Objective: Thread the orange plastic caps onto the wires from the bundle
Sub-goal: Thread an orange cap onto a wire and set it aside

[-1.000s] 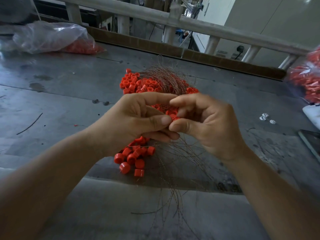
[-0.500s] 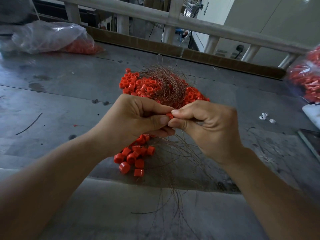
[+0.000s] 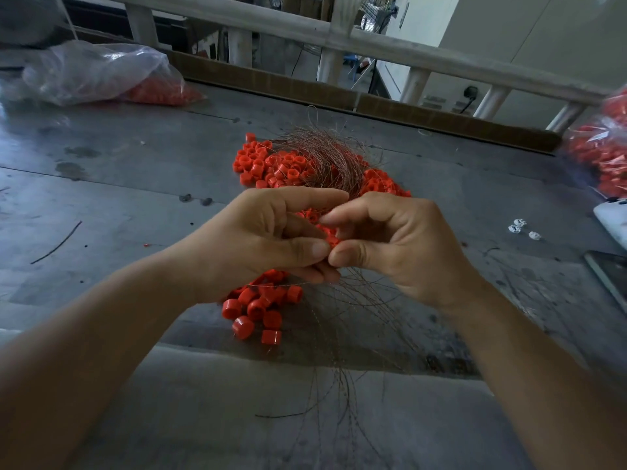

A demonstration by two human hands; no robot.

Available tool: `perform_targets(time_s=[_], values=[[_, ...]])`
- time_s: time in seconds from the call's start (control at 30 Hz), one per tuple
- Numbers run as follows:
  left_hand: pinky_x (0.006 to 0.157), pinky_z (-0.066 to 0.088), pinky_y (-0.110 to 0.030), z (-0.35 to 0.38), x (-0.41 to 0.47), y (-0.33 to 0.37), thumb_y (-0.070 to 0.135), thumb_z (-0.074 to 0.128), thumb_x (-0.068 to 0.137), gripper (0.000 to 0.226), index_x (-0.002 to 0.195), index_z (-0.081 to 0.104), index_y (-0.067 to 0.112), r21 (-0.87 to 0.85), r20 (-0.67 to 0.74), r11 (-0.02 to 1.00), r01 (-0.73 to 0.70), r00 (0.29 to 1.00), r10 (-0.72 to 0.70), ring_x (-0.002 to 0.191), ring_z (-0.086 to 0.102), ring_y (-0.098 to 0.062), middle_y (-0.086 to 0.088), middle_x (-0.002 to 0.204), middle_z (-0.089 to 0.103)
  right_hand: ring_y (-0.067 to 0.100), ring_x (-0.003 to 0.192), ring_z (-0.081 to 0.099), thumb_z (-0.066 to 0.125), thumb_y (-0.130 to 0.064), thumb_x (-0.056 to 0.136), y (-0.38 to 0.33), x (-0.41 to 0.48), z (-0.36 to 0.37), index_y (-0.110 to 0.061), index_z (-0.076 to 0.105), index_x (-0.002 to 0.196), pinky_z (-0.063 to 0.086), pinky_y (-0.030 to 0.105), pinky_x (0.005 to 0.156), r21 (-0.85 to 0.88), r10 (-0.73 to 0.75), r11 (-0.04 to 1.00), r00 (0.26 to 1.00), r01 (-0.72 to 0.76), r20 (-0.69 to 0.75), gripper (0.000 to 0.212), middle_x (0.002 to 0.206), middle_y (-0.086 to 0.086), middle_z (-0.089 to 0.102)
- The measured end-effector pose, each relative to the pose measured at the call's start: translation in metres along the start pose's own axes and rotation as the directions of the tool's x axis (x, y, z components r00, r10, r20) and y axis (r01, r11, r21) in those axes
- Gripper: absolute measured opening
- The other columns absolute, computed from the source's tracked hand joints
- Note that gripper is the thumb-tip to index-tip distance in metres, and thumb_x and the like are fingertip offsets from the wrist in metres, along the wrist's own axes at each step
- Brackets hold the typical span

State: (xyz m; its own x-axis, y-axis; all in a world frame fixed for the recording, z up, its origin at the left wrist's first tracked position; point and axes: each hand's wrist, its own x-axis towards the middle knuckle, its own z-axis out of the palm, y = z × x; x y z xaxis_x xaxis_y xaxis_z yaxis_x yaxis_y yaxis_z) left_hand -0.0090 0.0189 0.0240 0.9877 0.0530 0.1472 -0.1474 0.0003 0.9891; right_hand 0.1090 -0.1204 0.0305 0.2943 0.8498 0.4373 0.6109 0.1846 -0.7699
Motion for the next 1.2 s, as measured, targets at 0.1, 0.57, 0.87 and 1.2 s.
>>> perform_targets(time_s=[0.1,0.57,0.87,1.2], values=[[0.061,0.054,-0.02,0.0,-0.001,0.0,0.009,0.061,0.071,0.058,0.126,0.045,0.021,-0.017,0.033,1.0,0.024,0.999,-0.023,0.073,0.07,-0.019,-0.007,0.08,0.072,0.002,0.081,0.057,0.067,-0.029,0.068,-0.002,0.001,-0.001,-0.024,0.065,0.096,0.047,0.017,0.075,-0.088,0.002,0.996,0.996,0.007,0.092,0.029,0.081,-0.01,0.059],[0.062,0.054,-0.021,0.01,-0.002,-0.001,0.021,0.064,0.065,0.068,0.127,0.037,0.03,-0.005,-0.038,1.0,-0.025,0.999,0.024,0.074,0.071,-0.02,-0.007,0.079,0.072,0.005,0.074,0.045,0.035,-0.038,0.095,-0.003,-0.002,0.011,-0.002,0.057,0.09,0.041,0.016,0.067,-0.427,-0.049,0.9,0.994,0.087,0.098,0.043,0.083,-0.007,0.042],[0.06,0.055,-0.023,0.006,-0.002,0.002,0.024,0.069,0.074,0.055,0.124,0.046,0.025,-0.103,-0.002,0.995,-0.017,1.0,0.017,0.074,0.071,-0.024,-0.011,0.082,0.072,-0.003,0.075,0.049,0.046,-0.034,0.089,-0.003,-0.001,0.009,-0.021,0.054,0.084,0.04,0.012,0.068,-0.255,-0.013,0.966,0.997,0.032,0.076,0.016,0.082,-0.016,0.045],[0.058,0.054,-0.02,0.005,-0.001,0.0,0.025,0.067,0.076,0.026,0.102,0.07,0.026,-0.104,-0.054,0.994,-0.038,0.998,0.032,0.072,0.071,-0.018,-0.006,0.077,0.073,0.004,0.063,0.061,0.071,-0.021,0.064,-0.003,-0.003,0.007,-0.021,0.061,0.079,0.051,0.016,0.059,0.125,-0.06,0.989,0.983,0.083,-0.175,0.017,0.066,-0.01,0.062]])
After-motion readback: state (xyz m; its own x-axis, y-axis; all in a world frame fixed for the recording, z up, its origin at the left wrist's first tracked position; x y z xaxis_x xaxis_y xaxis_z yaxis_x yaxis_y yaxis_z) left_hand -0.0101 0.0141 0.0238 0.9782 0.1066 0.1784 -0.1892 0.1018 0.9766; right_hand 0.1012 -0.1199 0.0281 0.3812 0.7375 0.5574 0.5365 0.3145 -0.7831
